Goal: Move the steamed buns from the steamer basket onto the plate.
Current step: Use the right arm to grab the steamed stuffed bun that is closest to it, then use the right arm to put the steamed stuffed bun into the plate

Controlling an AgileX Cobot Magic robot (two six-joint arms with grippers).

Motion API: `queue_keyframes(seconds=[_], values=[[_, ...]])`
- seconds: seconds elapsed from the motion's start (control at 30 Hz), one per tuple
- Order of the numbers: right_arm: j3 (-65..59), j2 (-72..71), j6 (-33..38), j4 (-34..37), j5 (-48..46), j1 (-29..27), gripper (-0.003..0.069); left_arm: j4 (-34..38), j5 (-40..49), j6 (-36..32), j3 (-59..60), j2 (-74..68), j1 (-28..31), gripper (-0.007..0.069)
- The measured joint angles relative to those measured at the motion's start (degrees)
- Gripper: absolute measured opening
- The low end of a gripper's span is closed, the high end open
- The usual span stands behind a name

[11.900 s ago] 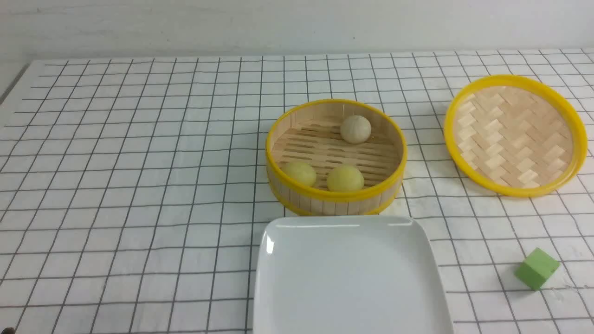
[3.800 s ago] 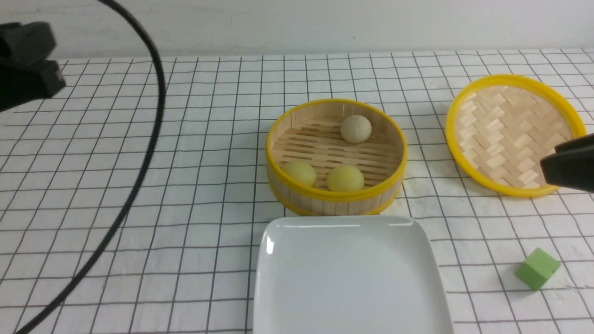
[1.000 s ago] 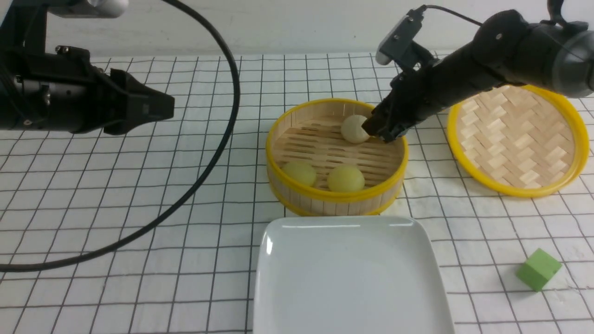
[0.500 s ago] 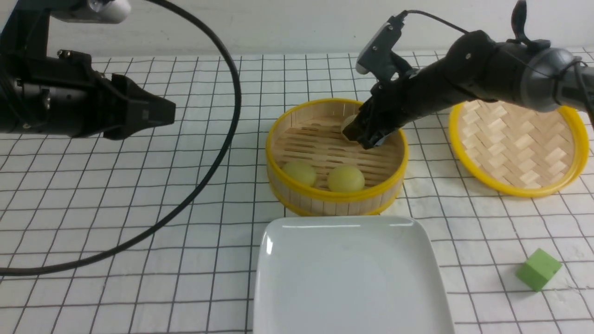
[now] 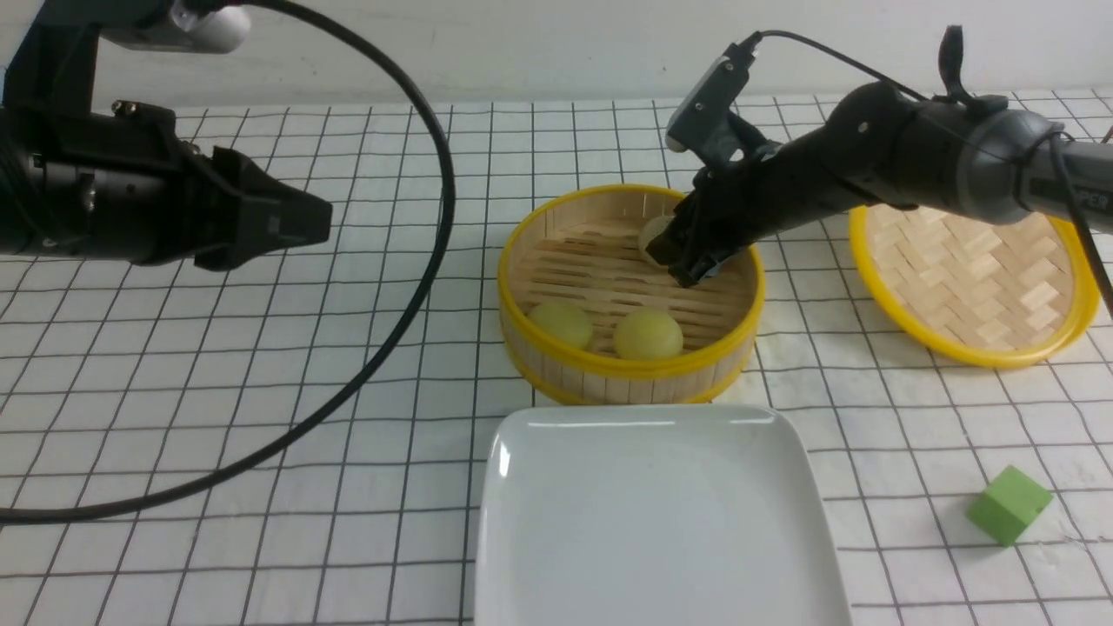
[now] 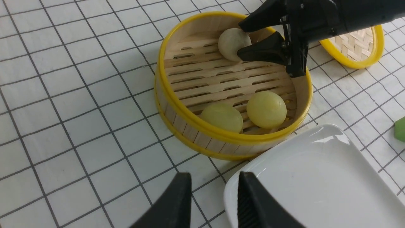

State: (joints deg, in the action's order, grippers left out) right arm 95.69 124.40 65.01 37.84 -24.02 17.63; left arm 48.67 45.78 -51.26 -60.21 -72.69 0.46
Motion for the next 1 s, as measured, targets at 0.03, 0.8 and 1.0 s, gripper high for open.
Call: queue_keyframes(seconds=[0.03, 0.8, 1.0], values=[[0.0, 0.0, -0.01, 0.0, 0.05, 0.0, 0.0398, 0.0, 0.0, 0.0, 0.0, 0.0, 0.0, 0.0241], [0.4, 0.74, 2.51, 0.82, 1.21, 0.0, 0.0085, -0.06, -0.47, 0.0, 0.0, 0.0, 0.0, 0.0241], [0.22, -6.6, 2.6, 0.35, 0.11, 0.0, 0.0018, -0.25, -0.79, 0.0, 0.0, 0.0, 0.0, 0.0241]])
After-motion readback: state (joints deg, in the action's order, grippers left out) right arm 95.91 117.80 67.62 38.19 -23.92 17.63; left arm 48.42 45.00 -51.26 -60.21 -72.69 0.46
